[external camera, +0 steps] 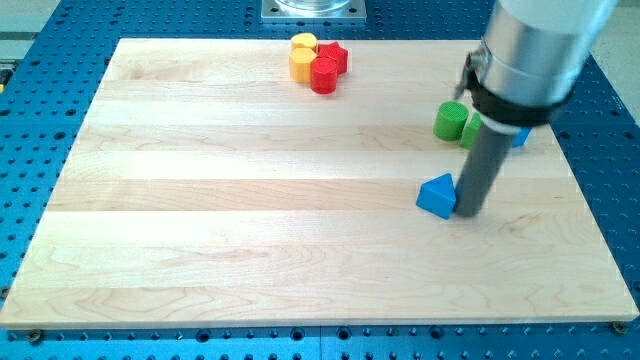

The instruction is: Place the triangle into the green blocks

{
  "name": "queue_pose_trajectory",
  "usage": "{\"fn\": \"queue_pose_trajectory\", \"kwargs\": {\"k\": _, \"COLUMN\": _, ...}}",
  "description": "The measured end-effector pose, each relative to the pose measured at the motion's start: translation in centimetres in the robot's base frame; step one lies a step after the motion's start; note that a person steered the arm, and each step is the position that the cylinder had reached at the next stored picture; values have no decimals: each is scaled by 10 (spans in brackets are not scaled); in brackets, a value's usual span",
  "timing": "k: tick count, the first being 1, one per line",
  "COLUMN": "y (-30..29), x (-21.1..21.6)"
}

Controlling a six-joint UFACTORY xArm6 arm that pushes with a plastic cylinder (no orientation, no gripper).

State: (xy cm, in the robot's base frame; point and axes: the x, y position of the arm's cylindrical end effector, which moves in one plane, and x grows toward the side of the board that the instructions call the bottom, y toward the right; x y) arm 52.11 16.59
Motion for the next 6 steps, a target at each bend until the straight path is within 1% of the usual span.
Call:
{"fn": "queue_pose_trajectory", "kwargs": {"k": 1, "y": 1, "x": 36}}
{"fn": "queue_pose_trajectory", "kwargs": {"k": 2, "y": -34, "x": -10}}
{"fn": "queue_pose_trajectory", "kwargs": {"k": 3, "y": -34, "x": -49}}
{"fn": "queue_pose_trajectory", "kwargs": {"k": 4, "y": -49, "x": -32}}
{"fn": "queue_pose_trajectory", "kwargs": {"k": 5, "y": -52, "x": -68}}
{"fn": "queue_pose_trajectory", "kwargs": {"k": 6, "y": -19, "x": -111}}
